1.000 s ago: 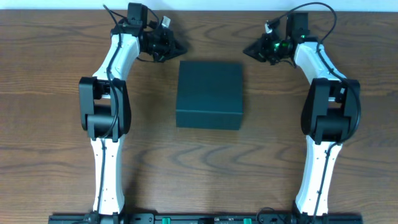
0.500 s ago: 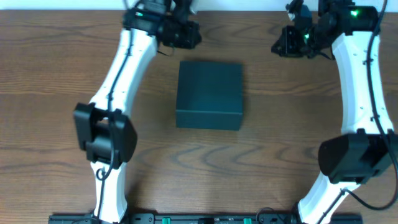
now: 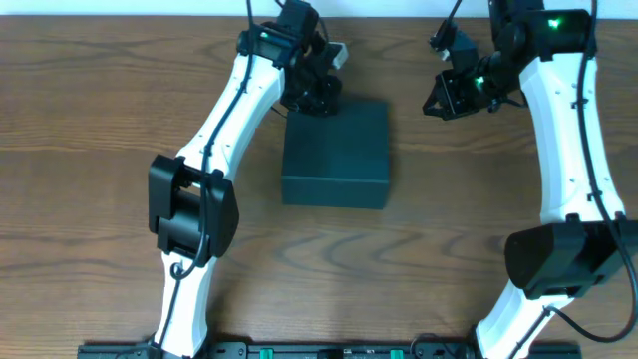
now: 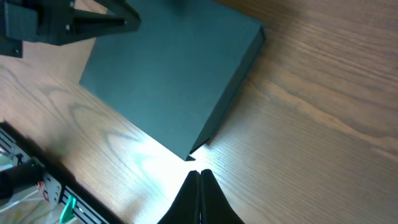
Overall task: Pack container
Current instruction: 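Press down on the closed lid with both grippers to seat it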
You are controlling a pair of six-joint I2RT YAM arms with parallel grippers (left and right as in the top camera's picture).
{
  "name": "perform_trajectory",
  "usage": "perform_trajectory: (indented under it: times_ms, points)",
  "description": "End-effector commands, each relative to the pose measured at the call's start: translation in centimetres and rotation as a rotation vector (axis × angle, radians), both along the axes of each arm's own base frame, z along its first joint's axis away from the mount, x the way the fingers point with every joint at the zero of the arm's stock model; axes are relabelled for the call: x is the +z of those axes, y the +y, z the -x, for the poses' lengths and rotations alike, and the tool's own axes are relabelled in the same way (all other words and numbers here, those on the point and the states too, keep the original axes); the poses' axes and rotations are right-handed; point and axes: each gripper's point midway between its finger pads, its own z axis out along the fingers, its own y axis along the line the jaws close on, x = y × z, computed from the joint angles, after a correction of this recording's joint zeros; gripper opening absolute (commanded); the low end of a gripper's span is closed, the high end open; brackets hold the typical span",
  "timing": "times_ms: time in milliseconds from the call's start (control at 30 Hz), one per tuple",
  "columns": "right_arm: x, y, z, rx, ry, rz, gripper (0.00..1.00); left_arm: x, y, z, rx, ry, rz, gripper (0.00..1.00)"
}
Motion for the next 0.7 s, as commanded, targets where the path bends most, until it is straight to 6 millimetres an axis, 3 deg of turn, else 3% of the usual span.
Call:
perform_trajectory:
  times_ms: [0,200,267,333,400,500,667]
  points:
    - [1.2,0.2,0.6,0.048,-0.05,0.012,0.02,-2.3,0.5,0.4,-0.032,0.034,-0.044,0.06]
    - [4.2,-0.9,1.8,0.038,-0.155,0.086,0.02,-4.8,0.4,1.2,-0.08,0.095,-0.04,0.06]
    - [4.8,-0.2,2.3,0.059,-0.177,0.096,0.02,-5.3,0.4,1.3,-0.099,0.098,-0.045,0.06]
    - [4.7,1.8,3.4,0.123,-0.191,0.131,0.02,-5.5,0.6,1.5,-0.119,0.098,-0.05,0.06]
    - [3.6,3.6,4.5,0.194,-0.174,0.169,0.02,-5.5,0.7,1.6,-0.133,0.094,-0.052,0.06]
    - [-0.3,6.9,7.0,0.349,-0.106,0.222,0.02,-5.6,1.3,1.5,-0.151,0.088,-0.055,0.06]
    - [-6.4,9.6,11.4,0.492,0.031,0.257,0.02,-5.0,2.2,1.5,-0.187,0.092,0.009,0.06]
